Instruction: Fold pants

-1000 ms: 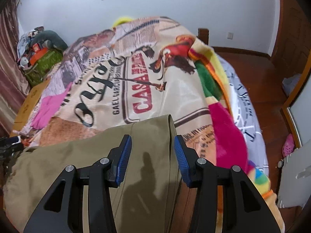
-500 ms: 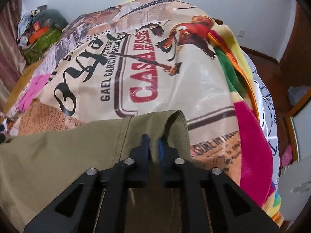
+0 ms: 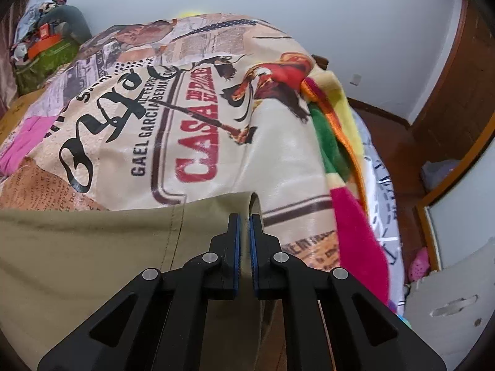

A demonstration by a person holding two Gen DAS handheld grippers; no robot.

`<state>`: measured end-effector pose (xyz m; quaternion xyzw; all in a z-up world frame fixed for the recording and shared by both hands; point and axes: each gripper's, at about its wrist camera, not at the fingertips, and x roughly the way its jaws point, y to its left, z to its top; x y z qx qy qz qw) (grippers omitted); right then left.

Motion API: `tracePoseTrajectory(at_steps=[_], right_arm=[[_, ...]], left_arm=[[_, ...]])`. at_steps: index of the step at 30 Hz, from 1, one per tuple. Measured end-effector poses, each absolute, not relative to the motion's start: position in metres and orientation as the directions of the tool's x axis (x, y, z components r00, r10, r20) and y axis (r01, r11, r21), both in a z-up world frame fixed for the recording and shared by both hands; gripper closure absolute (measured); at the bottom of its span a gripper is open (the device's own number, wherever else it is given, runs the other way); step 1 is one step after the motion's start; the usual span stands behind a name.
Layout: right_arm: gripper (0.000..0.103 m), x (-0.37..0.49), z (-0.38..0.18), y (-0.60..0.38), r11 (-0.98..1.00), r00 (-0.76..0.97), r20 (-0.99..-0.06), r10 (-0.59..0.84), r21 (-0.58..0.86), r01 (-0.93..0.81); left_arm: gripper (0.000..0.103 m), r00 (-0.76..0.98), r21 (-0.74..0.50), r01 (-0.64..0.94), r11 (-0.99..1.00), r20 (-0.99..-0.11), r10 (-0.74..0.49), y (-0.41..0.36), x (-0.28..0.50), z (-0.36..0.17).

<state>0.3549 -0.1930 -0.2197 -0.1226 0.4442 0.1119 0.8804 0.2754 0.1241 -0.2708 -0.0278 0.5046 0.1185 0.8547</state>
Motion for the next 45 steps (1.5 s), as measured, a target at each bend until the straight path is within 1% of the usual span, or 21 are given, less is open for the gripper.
tracePoseTrajectory(at_steps=[1, 2, 4, 5, 6, 8, 9, 10, 11, 12, 15, 17, 18, 19, 21, 25, 29, 35, 41, 45], right_arm=[[0.098, 0.355, -0.216, -0.194, 0.947, 0.586, -0.807, 0.077, -0.124, -0.295], [0.098, 0.355, -0.210, -0.197, 0.951, 0.595, -0.801, 0.067, -0.130, -0.282], [0.098, 0.352, -0.201, -0.202, 0.955, 0.598, -0.799, 0.068, -0.120, -0.270], [0.096, 0.350, -0.195, -0.204, 0.958, 0.602, -0.795, 0.069, -0.116, -0.264], [0.092, 0.347, -0.189, -0.205, 0.959, 0.609, -0.790, 0.068, -0.117, -0.259], [0.091, 0.341, -0.176, -0.207, 0.958, 0.616, -0.783, 0.088, -0.103, -0.268], [0.085, 0.338, -0.171, -0.206, 0.958, 0.618, -0.780, 0.095, -0.096, -0.269], [0.074, 0.335, -0.165, -0.206, 0.959, 0.619, -0.779, 0.104, -0.086, -0.270], [0.068, 0.330, -0.159, -0.205, 0.958, 0.618, -0.775, 0.128, -0.064, -0.279], [0.059, 0.324, -0.152, -0.203, 0.954, 0.618, -0.769, 0.162, -0.037, -0.296], [0.058, 0.308, -0.140, -0.193, 0.931, 0.591, -0.765, 0.256, 0.030, -0.364], [0.058, 0.299, -0.137, -0.182, 0.906, 0.549, -0.771, 0.323, 0.084, -0.415], [0.054, 0.294, -0.137, -0.175, 0.893, 0.525, -0.775, 0.351, 0.107, -0.438], [0.048, 0.290, -0.138, -0.167, 0.882, 0.508, -0.778, 0.371, 0.123, -0.455], [0.042, 0.282, -0.140, -0.155, 0.860, 0.477, -0.779, 0.407, 0.151, -0.487], [0.036, 0.273, -0.154, -0.132, 0.823, 0.392, -0.802, 0.450, 0.202, -0.531], [0.035, 0.277, -0.178, -0.115, 0.809, 0.300, -0.837, 0.457, 0.251, -0.531], [0.035, 0.278, -0.212, -0.103, 0.799, 0.177, -0.875, 0.450, 0.306, -0.518], [0.035, 0.260, -0.213, -0.103, 0.781, 0.142, -0.896, 0.420, 0.277, -0.560], [0.035, 0.248, -0.210, -0.107, 0.775, 0.135, -0.903, 0.408, 0.265, -0.573]], left_arm=[[0.025, 0.454, 0.115, -0.244, 0.963, -0.864, 0.218, 0.125, 0.275, -0.269], [0.025, 0.447, 0.118, -0.246, 0.962, -0.867, 0.221, 0.128, 0.274, -0.267], [0.025, 0.439, 0.038, -0.254, 0.966, -0.886, 0.150, 0.138, 0.269, -0.263], [0.025, 0.443, 0.000, -0.258, 0.966, -0.888, 0.118, 0.142, 0.266, -0.259], [0.025, 0.452, -0.019, -0.259, 0.966, -0.886, 0.104, 0.144, 0.262, -0.254], [0.025, 0.468, -0.009, -0.259, 0.966, -0.876, 0.118, 0.143, 0.256, -0.245], [0.025, 0.477, 0.001, -0.257, 0.967, -0.869, 0.128, 0.141, 0.254, -0.241], [0.025, 0.483, 0.004, -0.249, 0.968, -0.866, 0.128, 0.138, 0.253, -0.237], [0.025, 0.489, 0.002, -0.235, 0.972, -0.864, 0.120, 0.135, 0.252, -0.232], [0.025, 0.495, -0.001, -0.223, 0.975, -0.862, 0.113, 0.131, 0.251, -0.229], [0.023, 0.509, -0.006, -0.174, 0.985, -0.856, 0.085, 0.117, 0.251, -0.219], [0.018, 0.515, -0.023, -0.136, 0.990, -0.856, 0.051, 0.106, 0.255, -0.215], [0.017, 0.514, -0.029, -0.123, 0.992, -0.857, 0.038, 0.102, 0.259, -0.214], [0.017, 0.510, -0.037, -0.107, 0.994, -0.860, 0.023, 0.097, 0.261, -0.214], [0.016, 0.500, -0.055, -0.073, 0.996, -0.866, -0.011, 0.087, 0.269, -0.215], [0.014, 0.454, -0.060, -0.038, 0.997, -0.890, -0.036, 0.072, 0.286, -0.228], [0.014, 0.398, -0.053, 0.001, 0.999, -0.916, -0.049, 0.058, 0.297, -0.247], [0.014, 0.333, -0.018, 0.050, 0.999, -0.942, -0.034, 0.049, 0.299, -0.272], [0.012, 0.360, 0.061, 0.095, 0.994, -0.933, 0.023, 0.042, 0.283, -0.271], [0.012, 0.371, 0.055, 0.087, 0.995, -0.928, 0.019, 0.046, 0.273, -0.268]])
